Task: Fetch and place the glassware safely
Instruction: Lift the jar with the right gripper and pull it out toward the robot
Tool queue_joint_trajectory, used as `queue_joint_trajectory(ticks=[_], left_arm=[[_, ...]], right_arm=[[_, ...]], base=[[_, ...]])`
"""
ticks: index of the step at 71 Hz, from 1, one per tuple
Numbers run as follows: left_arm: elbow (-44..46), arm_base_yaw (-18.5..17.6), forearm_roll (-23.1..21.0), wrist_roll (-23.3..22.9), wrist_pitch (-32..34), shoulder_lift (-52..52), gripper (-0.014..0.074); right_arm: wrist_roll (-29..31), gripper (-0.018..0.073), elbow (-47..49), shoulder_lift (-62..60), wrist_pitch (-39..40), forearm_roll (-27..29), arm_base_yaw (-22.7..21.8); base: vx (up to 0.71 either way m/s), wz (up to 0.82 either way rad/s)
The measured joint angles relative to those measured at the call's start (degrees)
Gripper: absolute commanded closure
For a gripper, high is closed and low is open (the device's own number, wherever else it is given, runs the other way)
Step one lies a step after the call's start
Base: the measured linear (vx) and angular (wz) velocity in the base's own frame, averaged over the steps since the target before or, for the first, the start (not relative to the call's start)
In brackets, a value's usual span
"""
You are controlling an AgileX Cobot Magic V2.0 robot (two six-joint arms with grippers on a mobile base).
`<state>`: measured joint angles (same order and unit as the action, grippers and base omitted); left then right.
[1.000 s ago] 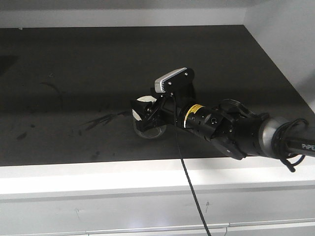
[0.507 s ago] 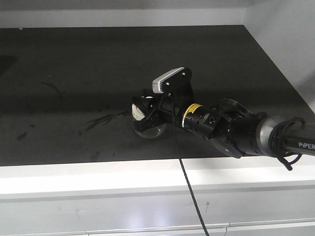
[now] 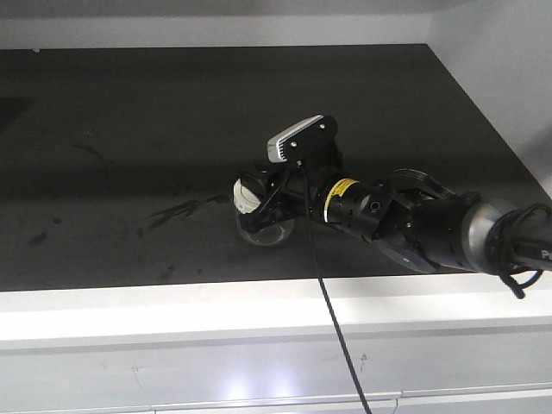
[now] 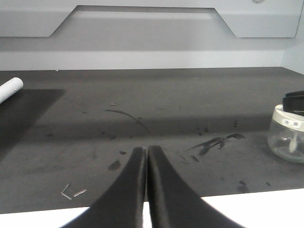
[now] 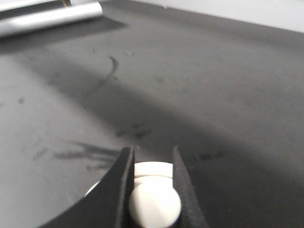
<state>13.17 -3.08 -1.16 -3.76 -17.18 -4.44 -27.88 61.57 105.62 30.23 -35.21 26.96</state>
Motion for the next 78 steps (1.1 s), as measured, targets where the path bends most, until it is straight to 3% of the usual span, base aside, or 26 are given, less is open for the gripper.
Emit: queue_joint_trajectory(ticks=[22, 34, 63, 78], left_arm=[[0.0, 0.0, 0.0, 0.0, 0.0, 0.0, 0.0603], [0.0, 0.0, 0.0, 0.0, 0.0, 0.0, 0.0603], [0.0, 0.0, 0.0, 0.0, 0.0, 0.0, 0.0603], [0.0, 0.0, 0.0, 0.0, 0.0, 0.0, 0.0603]], right_arm=[[-2.3, 0.0560, -0.5, -8.4, -4.0, -0.8, -3.0], [-3.8, 0.0560, -3.5, -14.8, -4.7, -4.2, -3.1], [-11.5, 0.0560, -22.4, -34.5, -4.3, -13.5, -3.1], [-18.6, 0.0560, -31.2, -44.5, -2.2, -19.7, -3.1]], base=[[0.00, 0.00], [0.00, 0.00], [0.00, 0.00], [0.00, 0.00]])
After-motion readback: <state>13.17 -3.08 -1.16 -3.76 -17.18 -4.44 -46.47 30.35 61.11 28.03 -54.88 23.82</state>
